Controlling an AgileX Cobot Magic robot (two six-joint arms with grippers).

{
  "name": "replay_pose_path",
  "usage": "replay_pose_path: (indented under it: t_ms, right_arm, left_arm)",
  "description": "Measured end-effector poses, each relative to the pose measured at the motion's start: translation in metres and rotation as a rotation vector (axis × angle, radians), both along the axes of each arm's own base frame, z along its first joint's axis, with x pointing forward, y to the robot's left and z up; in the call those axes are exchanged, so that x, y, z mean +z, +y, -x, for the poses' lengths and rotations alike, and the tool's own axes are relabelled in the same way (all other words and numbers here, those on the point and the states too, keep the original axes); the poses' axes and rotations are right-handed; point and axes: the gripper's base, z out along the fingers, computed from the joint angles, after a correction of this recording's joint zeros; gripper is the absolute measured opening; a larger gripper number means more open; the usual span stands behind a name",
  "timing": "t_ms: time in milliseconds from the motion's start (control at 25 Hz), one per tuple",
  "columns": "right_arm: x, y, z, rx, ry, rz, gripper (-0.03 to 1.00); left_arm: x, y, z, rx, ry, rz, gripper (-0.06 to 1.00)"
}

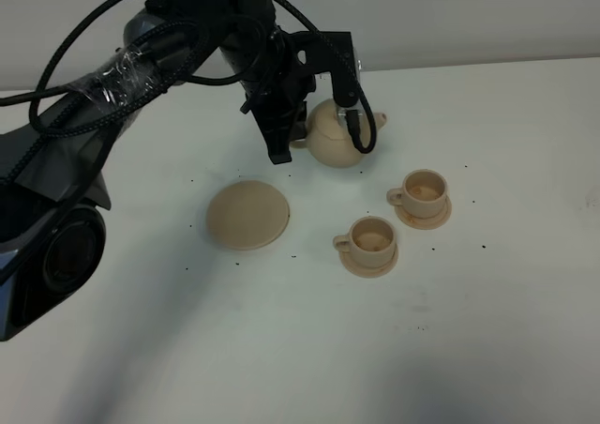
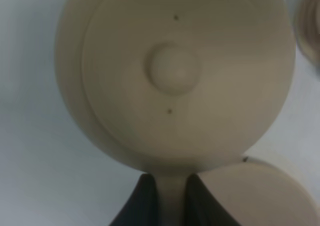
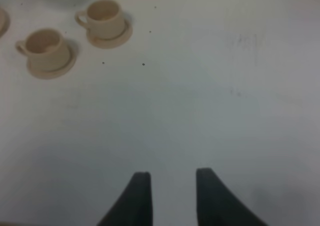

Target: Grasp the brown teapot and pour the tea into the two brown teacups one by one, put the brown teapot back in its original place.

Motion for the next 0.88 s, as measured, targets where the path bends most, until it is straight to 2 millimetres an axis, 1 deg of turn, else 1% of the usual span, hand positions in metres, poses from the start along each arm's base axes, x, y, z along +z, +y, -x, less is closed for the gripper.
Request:
replay_pose_path:
  t_ms: [160,520,880]
  right_arm:
    - [0.000,0.000,0.000,0.000,0.000,0.000,0.23]
    - [0.000,0.000,0.000,0.000,0.000,0.000,0.23]
    - [0.000,0.000,0.000,0.000,0.000,0.000,0.23]
  left_arm:
    - [-0.002,-0.013,0.006,-0.032,0.005,0.004,0.12]
    - [-0.004,-0.024,0.010,-0.045,-0.002,0.028,0.12]
    - [-0.024,-0.040,0.014,-0.047,0.022,0.021,0.12]
